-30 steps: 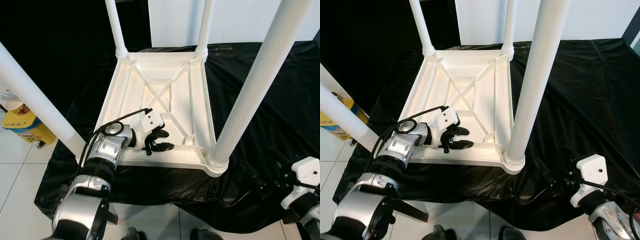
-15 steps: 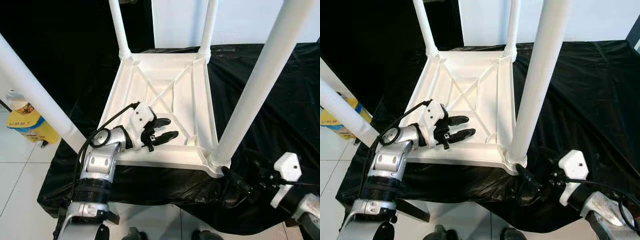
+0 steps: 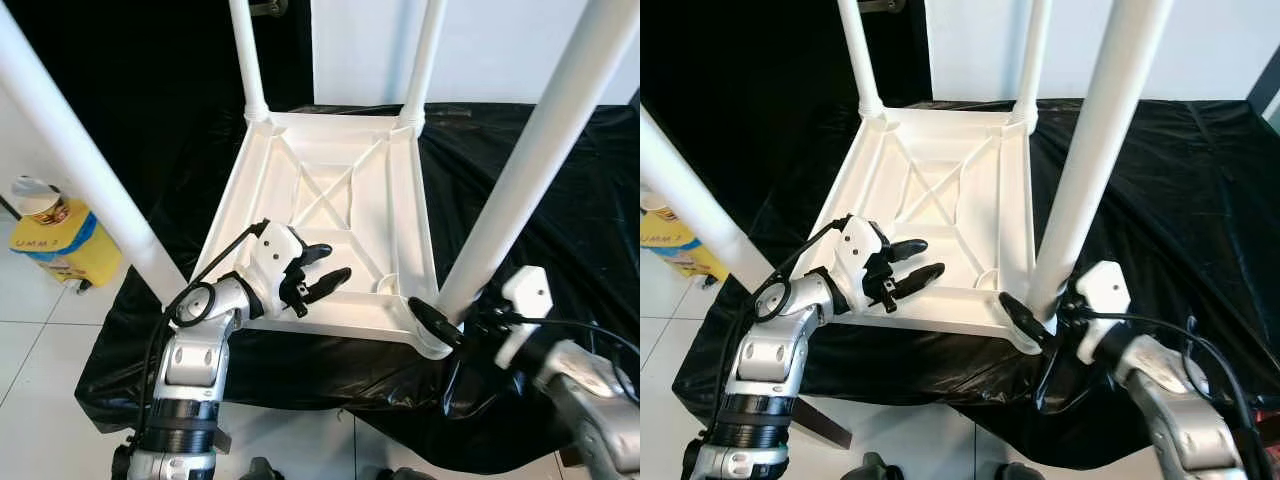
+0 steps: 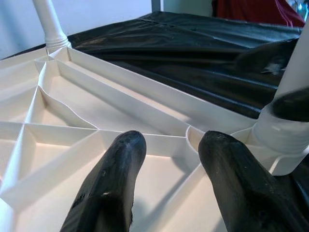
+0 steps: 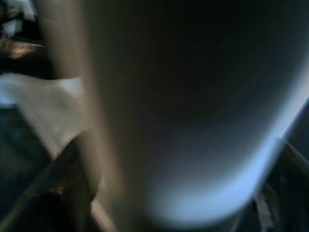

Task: Building children table

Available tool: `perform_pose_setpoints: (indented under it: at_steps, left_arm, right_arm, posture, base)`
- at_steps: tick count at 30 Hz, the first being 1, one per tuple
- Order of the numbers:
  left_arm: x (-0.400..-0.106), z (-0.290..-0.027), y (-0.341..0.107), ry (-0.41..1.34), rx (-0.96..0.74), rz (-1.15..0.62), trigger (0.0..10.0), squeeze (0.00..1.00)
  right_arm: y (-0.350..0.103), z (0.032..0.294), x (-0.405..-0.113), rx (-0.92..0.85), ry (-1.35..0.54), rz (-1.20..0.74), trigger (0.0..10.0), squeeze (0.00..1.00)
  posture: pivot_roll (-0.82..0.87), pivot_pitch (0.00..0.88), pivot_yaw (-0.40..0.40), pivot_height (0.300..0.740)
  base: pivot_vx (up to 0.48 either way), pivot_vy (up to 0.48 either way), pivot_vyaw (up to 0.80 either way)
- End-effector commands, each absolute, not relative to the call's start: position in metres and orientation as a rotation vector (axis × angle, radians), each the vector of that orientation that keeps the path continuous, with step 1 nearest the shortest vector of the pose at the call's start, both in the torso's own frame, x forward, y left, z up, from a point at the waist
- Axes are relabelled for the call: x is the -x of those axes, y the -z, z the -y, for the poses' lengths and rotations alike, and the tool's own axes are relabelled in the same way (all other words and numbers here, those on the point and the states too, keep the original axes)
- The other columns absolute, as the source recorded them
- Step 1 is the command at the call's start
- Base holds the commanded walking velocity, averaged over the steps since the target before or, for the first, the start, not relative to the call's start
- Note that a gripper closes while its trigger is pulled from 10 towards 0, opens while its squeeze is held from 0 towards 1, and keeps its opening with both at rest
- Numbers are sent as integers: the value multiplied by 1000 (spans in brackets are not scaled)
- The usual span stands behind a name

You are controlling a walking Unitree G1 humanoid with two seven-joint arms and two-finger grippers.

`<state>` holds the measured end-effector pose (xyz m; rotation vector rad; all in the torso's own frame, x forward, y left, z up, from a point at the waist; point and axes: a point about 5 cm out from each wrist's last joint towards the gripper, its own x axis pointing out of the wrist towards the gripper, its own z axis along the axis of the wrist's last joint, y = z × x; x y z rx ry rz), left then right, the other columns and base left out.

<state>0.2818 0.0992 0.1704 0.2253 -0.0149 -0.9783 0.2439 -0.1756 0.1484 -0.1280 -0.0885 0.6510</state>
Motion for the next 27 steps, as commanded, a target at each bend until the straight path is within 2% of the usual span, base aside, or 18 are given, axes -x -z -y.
perform_pose_setpoints:
  at_steps: [1,5,6,7,8,9,10,12,13,21,22,23,27]
  left_arm:
    - [-277,-93,-169,969,-210,7,10000,0]
    - [-272,-86,-167,975,-207,2,10000,0]
    - [-270,-84,-166,967,-204,2,10000,0]
    - [-269,-83,-166,960,-201,2,10000,0]
    - [-269,-82,-167,954,-198,3,10000,0]
    - [-269,-82,-167,954,-198,3,10000,0]
    - [-269,-82,-167,949,-196,2,10000,0]
    - [-269,-82,-167,949,-196,2,10000,0]
    - [-270,-83,-168,938,-197,3,10000,0]
    - [-272,-80,-169,887,-186,2,10000,0]
    - [-272,-78,-169,872,-171,0,10000,0]
    - [-273,-76,-169,860,-162,0,10000,0]
    - [-272,-70,-167,847,-159,0,10000,0]
  right_arm:
    - [-144,169,-250,126,-646,79,10000,0]
    - [-140,165,-257,129,-635,77,10000,0]
    - [-138,164,-260,139,-624,75,8353,0]
    - [-136,163,-262,146,-617,75,8353,0]
    - [-134,163,-263,155,-614,59,4078,0]
    - [-134,163,-263,155,-614,59,4078,0]
    - [-132,164,-263,161,-611,49,667,0]
    - [-132,164,-263,161,-611,49,667,0]
    - [-130,164,-263,152,-608,42,0,0]
    - [-123,172,-267,148,-473,29,0,0]
    - [-122,173,-268,147,-430,26,6627,0]
    - [-121,174,-269,139,-391,20,10000,0]
    - [-121,170,-269,102,-301,29,10000,0]
  posture:
    - [-22,53,-25,740]
    - [-13,55,-32,740]
    - [-12,56,-33,740]
    - [-12,56,-33,740]
    - [-8,57,-38,740]
    - [-8,57,-38,740]
    - [-8,57,-38,740]
    - [-8,57,-38,740]
    - [-5,57,-41,740]
    - [-6,58,-42,740]
    - [-5,58,-42,740]
    - [-5,60,-43,740]
    - [-4,61,-44,740]
  base:
    - [0,0,0]
    - [0,0,0]
    - [0,0,0]
    - [0,0,0]
    - [0,0,0]
    - [0,0,0]
    - [0,0,0]
    - [0,0,0]
    - [0,0,0]
    - [0,0,0]
    - [0,0,0]
    - [0,0,0]
    - [0,0,0]
